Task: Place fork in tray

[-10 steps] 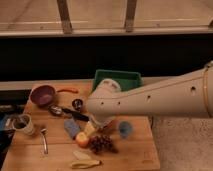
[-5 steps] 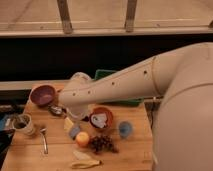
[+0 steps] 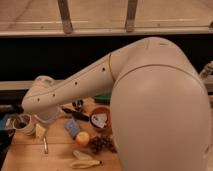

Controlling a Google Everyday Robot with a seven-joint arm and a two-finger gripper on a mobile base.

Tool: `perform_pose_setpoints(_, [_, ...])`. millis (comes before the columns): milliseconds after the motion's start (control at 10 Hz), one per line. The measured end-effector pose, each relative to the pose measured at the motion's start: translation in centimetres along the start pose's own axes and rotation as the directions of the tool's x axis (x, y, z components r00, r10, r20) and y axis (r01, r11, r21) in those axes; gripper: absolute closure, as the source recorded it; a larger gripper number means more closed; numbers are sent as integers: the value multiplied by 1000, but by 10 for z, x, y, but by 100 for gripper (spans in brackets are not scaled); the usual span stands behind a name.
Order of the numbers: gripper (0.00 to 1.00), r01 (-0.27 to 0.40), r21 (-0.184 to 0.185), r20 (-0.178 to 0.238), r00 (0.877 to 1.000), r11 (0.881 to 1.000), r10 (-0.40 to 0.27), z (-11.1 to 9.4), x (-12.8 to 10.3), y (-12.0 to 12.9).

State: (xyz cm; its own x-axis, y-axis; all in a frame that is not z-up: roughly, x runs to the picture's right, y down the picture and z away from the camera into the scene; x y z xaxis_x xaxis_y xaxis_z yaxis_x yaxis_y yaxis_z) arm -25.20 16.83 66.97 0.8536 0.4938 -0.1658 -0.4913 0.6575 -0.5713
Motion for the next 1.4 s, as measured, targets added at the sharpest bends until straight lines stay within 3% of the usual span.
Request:
perform_pose_setpoints(300, [20, -6, 1, -2, 1000, 1000, 6, 0, 2, -2])
perform_pose_setpoints(500, [20, -16, -7, -34, 999, 1000, 16, 10, 4, -8])
perform_pose_setpoints(800, [20, 26, -37, -48, 998, 999, -28, 39, -31, 7])
perform_pose_setpoints(1000, [20, 78, -58, -64, 995, 995, -81, 67, -64, 31])
perform_pose_setpoints(1200, [20, 108, -63, -69, 991, 992, -112, 88, -77, 55])
perform_pose_setpoints(1400, [20, 101, -56, -71, 992, 993, -105, 89, -75, 51])
